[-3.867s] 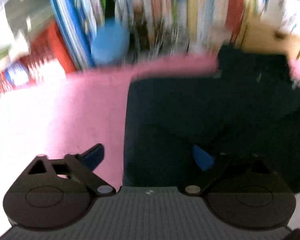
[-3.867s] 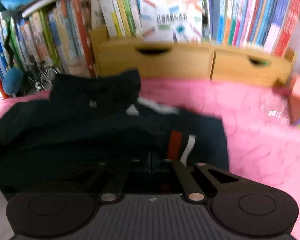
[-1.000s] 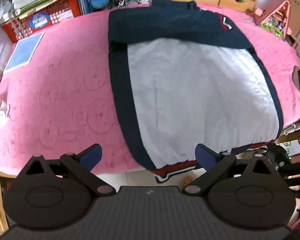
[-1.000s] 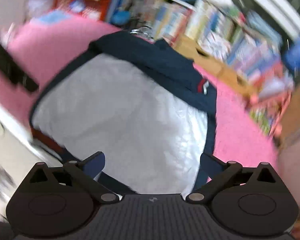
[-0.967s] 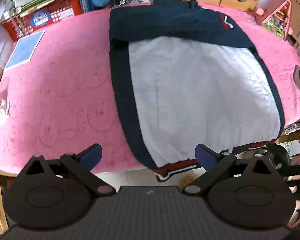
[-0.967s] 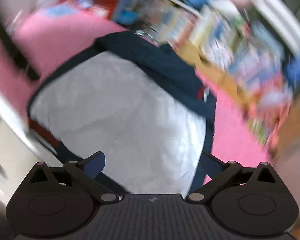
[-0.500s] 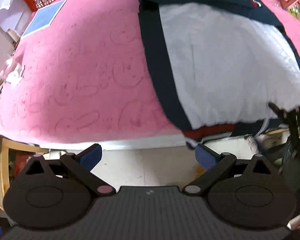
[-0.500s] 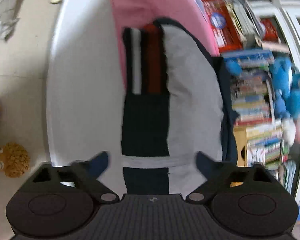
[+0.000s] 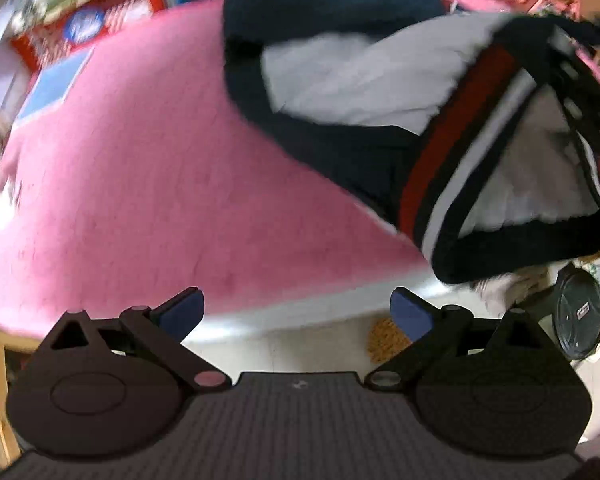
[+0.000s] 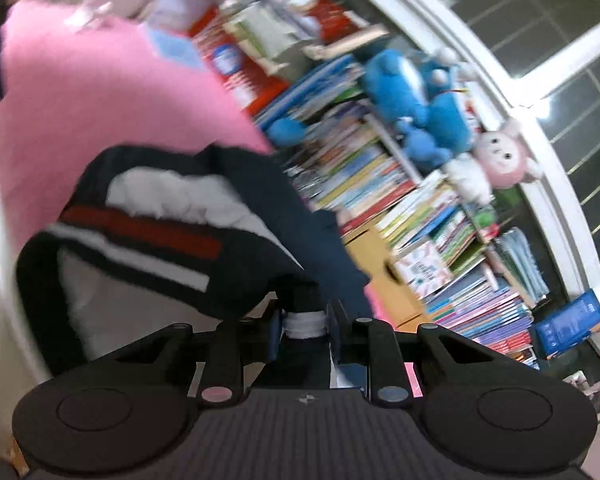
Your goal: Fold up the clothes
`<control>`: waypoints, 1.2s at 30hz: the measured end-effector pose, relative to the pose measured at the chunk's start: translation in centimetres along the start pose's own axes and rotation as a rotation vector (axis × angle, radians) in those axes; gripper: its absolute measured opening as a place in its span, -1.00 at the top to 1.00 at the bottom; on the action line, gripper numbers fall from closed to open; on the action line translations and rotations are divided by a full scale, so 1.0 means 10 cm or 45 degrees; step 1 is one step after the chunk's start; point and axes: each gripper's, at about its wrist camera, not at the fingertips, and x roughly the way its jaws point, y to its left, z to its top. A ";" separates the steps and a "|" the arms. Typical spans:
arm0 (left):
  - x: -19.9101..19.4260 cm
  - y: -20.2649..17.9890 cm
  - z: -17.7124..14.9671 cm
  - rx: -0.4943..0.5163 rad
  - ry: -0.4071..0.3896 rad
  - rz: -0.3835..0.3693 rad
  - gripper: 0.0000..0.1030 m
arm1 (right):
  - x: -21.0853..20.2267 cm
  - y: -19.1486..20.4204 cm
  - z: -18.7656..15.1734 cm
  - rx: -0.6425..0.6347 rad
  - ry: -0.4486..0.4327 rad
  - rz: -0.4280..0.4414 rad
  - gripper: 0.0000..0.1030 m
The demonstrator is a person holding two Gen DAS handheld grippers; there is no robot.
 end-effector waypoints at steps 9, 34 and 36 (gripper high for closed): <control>0.12 -0.28 0.88 0.094 -0.152 -0.022 -0.97 | 1.71 -0.68 0.32 0.205 0.065 0.254 0.25; 1.25 -0.46 1.80 -0.009 0.189 0.241 -1.00 | 1.44 -0.46 -0.91 0.608 0.553 0.595 -0.14; 1.28 -0.45 1.80 -0.026 0.198 0.229 -1.00 | 1.46 -0.44 -0.91 0.594 0.557 0.572 -0.14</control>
